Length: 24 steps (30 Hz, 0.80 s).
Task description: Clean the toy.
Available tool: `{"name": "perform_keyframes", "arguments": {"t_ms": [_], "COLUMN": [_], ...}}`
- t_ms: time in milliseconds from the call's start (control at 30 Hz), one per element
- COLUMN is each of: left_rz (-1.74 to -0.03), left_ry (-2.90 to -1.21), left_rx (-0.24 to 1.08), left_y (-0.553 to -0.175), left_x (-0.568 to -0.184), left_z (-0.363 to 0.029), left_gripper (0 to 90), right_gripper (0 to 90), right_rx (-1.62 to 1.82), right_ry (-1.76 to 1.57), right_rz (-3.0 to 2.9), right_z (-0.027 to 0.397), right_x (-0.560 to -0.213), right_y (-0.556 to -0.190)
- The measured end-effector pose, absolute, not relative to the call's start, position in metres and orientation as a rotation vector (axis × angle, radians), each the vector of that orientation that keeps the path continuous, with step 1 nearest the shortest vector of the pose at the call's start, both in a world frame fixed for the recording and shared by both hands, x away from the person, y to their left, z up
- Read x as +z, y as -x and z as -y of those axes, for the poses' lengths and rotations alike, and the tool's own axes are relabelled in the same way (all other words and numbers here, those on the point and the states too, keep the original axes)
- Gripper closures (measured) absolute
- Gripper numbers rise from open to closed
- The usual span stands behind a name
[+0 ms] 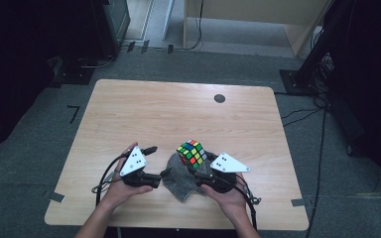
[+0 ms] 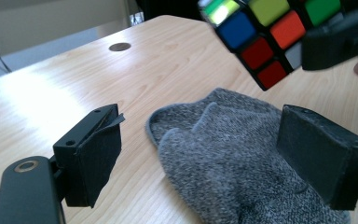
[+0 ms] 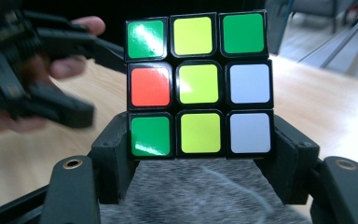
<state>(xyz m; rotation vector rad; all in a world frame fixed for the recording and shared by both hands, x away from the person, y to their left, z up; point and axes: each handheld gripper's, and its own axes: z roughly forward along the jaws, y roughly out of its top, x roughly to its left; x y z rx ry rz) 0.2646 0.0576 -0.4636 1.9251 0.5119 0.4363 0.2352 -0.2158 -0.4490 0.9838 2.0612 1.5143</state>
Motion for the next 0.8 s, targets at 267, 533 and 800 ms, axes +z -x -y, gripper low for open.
{"name": "perform_keyframes", "arguments": {"t_ms": [267, 533, 800], "left_rz": [-0.382, -0.318, -0.275], "left_ry": [-1.979, -2.0, -1.977], "left_rx": [0.573, 0.683, 0.755], "left_y": [-0.25, -0.243, -0.24], "left_x": [-0.469, -0.47, -0.471], "left_z": [-0.039, -0.031, -0.03], "left_gripper": [15.3, 15.6, 21.2], "right_gripper": [34.3, 34.3, 34.2], "right_rx": [1.612, 1.622, 1.626], "right_ry": [-1.077, -1.115, -1.171], "right_rz": [-2.104, -2.187, -2.253], "right_z": [0.211, 0.202, 0.197], "right_x": [-0.445, -0.446, -0.447], "right_y": [-0.234, -0.234, -0.235]}}
